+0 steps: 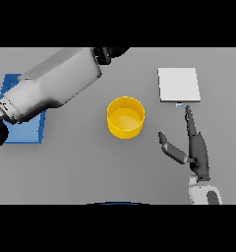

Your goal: Pick up the red beaker and tilt it to pour out 1 green nut into yellow bowl. Pick up the yellow bowl and place it on the metallic measuring scale.

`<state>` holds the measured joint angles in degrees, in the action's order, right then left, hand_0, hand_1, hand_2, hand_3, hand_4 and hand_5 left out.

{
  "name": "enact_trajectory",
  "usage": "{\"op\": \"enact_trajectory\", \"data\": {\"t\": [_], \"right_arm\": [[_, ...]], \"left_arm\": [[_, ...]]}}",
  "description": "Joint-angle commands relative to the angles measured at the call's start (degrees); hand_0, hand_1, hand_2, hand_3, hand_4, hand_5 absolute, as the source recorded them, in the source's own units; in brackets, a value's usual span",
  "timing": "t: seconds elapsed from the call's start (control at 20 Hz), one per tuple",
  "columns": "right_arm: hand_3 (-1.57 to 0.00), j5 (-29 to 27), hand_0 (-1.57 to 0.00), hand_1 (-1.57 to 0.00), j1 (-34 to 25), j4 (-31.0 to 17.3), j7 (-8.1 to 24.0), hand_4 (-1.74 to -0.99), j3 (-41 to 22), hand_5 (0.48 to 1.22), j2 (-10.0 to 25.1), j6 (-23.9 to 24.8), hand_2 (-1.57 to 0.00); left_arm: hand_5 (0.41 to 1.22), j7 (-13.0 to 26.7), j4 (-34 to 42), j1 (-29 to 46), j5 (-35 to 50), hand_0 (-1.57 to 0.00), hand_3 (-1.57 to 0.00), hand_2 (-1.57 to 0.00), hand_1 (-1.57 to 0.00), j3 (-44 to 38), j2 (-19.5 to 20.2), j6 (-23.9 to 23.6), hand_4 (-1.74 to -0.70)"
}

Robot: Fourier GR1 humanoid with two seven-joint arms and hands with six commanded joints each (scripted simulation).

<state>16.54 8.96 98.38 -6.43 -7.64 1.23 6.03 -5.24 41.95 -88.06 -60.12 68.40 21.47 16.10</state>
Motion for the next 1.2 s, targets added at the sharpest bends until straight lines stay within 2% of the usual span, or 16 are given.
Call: {"op": "enact_trajectory", "data": {"t": [0.0, 0.15, 0.2, 0.4, 0.45, 0.55, 0.6, 0.65, 0.7, 0.75, 0.85, 0.9, 1.1, 1.15], "right_arm": [[0.00, -0.50, 0.00, 0.00, 0.09, -0.01, 0.14, -1.183, -0.13, 0.596, -0.31, -0.33, 0.00], [0.00, -2.70, 0.00, 0.00, -1.50, -0.47, 1.38, -1.183, 0.74, 0.595, -0.34, -1.32, 0.00], [0.00, -2.65, 0.00, 0.00, -1.20, -0.97, 0.69, -1.193, 0.62, 0.597, -0.46, -1.33, 0.00], [0.00, -3.12, 0.00, 0.00, -1.35, -0.77, -0.28, -1.222, 0.64, 0.592, -0.25, -1.71, 0.00], [0.00, -3.83, 0.00, 0.00, -1.84, -1.30, 0.16, -1.224, 1.14, 0.592, -0.06, -1.98, 0.00], [0.00, -3.34, 0.00, 0.00, -1.96, -2.17, -1.11, -1.222, 1.04, 0.587, 0.20, -1.91, 0.00], [0.00, -3.53, 0.00, 0.00, -2.81, -2.23, -1.18, -1.220, 1.12, 0.587, 0.14, -1.89, 0.00], [0.00, -3.26, 0.00, 0.00, -2.51, -2.00, -1.48, -1.222, 1.09, 0.586, 0.43, -1.81, 0.00], [0.00, -3.31, 0.00, 0.00, -2.54, -2.86, -1.65, -1.226, 1.15, 0.587, 0.50, -1.98, 0.00], [0.00, -3.05, 0.00, 0.00, -2.43, -2.71, -2.31, -1.223, 1.15, 0.591, 1.14, -2.20, 0.00], [0.00, -3.40, 0.00, 0.00, -2.18, -2.76, -2.29, -1.217, 1.39, 0.599, 1.63, -2.61, 0.00], [0.00, -2.82, 0.00, 0.00, -2.29, -2.62, -1.53, -1.212, 0.77, 0.604, 1.28, -2.51, 0.00], [0.00, -1.89, 0.00, 0.00, -1.38, -1.11, -2.12, -1.212, 0.31, 0.641, 2.82, -3.26, 0.00], [0.00, -1.29, 0.00, 0.00, -1.43, -1.35, -1.26, -1.210, -0.15, 0.649, 2.37, -3.00, 0.00]], "left_arm": [[1.221, -0.73, -0.83, -1.19, 0.91, -1.57, -1.15, -1.48, -1.57, -1.07, 1.41, -0.96, -1.70], [1.221, 2.65, -6.34, -4.17, 5.96, -1.57, -1.35, -1.53, -1.57, -6.51, 2.84, -0.26, -1.71], [1.221, 3.52, -8.21, -4.05, 8.62, -1.57, -1.40, -1.53, -1.57, -9.02, 3.65, -0.46, -1.72], [1.221, 12.45, -15.65, -1.17, 22.11, -1.57, -1.36, -1.56, -1.57, -22.09, 7.17, -3.79, -1.73], [1.221, 12.50, -16.40, 0.05, 25.43, -1.57, -1.37, -1.56, -1.57, -24.82, 8.85, -5.61, -1.73], [1.221, 11.83, -16.35, 3.71, 31.71, -1.57, -1.40, -1.56, -1.57, -29.34, 12.30, -9.01, -1.74], [1.221, 12.72, -15.83, 5.64, 34.32, -1.57, -1.41, -1.56, -1.57, -31.04, 13.48, -10.35, -1.74], [1.221, 11.83, -14.58, 8.31, 37.51, -1.57, -1.43, -1.57, -1.57, -32.92, 15.08, -11.63, -1.74], [1.221, 13.35, -13.42, 10.69, 40.13, -1.57, -1.43, -1.57, -1.57, -34.61, 16.32, -13.22, -1.74], [1.221, 16.75, -11.66, 13.03, 41.94, -1.57, -1.41, -1.57, -1.57, -35.69, 17.56, -15.11, -1.74], [1.221, 19.78, -6.19, 19.80, 47.23, -1.57, -1.43, -1.57, -1.57, -38.80, 20.24, -19.90, -1.74], [1.221, 22.30, -3.63, 22.54, 49.29, -1.57, -1.45, -1.57, -1.57, -39.82, 20.98, -22.02, -1.74], [1.221, 31.41, 9.39, 35.68, 55.57, -1.57, -1.46, -1.57, -1.57, -41.51, 24.36, -30.10, -1.74], [1.221, 33.50, 12.49, 39.21, 57.12, -1.57, -1.45, -1.57, -1.57, -41.71, 24.88, -31.96, -1.74]]}}
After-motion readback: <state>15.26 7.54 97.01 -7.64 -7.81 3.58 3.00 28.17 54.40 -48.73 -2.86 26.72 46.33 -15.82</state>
